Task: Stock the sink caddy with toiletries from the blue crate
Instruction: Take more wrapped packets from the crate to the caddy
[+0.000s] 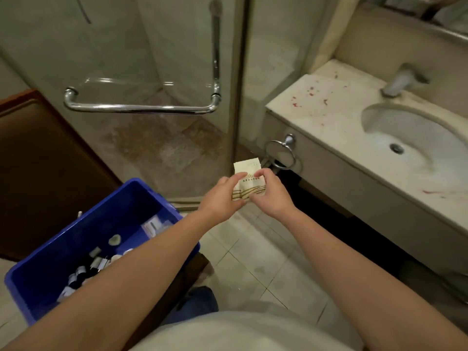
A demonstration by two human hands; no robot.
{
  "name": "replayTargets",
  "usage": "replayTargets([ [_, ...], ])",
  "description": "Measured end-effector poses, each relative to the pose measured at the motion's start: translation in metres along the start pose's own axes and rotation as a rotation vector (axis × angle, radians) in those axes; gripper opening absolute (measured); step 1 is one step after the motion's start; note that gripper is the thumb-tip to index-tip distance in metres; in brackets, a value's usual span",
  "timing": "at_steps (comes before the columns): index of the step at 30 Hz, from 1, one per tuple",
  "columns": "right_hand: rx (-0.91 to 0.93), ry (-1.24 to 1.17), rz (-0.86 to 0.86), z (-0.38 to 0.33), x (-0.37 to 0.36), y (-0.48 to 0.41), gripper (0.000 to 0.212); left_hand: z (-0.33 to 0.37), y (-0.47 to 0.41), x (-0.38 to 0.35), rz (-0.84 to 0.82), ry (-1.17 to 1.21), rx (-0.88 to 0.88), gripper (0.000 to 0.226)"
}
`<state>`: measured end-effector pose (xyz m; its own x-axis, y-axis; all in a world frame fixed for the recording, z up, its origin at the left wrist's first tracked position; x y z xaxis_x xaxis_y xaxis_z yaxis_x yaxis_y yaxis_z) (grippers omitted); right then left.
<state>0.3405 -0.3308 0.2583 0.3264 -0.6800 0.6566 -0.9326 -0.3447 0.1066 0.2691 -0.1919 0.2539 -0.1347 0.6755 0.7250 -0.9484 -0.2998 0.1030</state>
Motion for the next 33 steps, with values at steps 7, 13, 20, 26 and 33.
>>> replayTargets([
  [7, -0.015, 0.048, 0.147, 0.054, 0.090, 0.038, 0.060, 0.089, 0.003, -0.055, -0.022, -0.004, -0.132, 0.077],
  [13, -0.121, 0.046, 0.294, 0.106, 0.164, 0.069, 0.066, 0.166, 0.002, -0.107, -0.080, 0.047, -0.262, 0.076],
  [20, -0.239, -0.001, 0.453, 0.155, 0.230, 0.098, 0.067, 0.242, -0.001, -0.157, -0.154, -0.019, -0.459, 0.072],
  [26, -0.354, 0.005, 0.595, 0.194, 0.275, 0.115, 0.058, 0.295, -0.011, -0.203, -0.246, -0.020, -0.580, 0.069],
  [33, -0.472, 0.017, 0.726, 0.237, 0.325, 0.101, 0.052, 0.356, -0.048, -0.254, -0.360, 0.005, -0.678, 0.066],
])
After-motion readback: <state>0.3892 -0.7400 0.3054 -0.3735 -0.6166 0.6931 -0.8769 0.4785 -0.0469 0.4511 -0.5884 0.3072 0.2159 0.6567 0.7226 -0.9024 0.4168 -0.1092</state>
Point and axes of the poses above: each hand's wrist, its own y-axis away from the middle knuckle, its own x-axis out of the back of the hand, z = x × y, the point moved 3 cm from there along -y, towards the middle knuckle, and after that the axes turned 9 degrees about z, right-handed, at the moved point
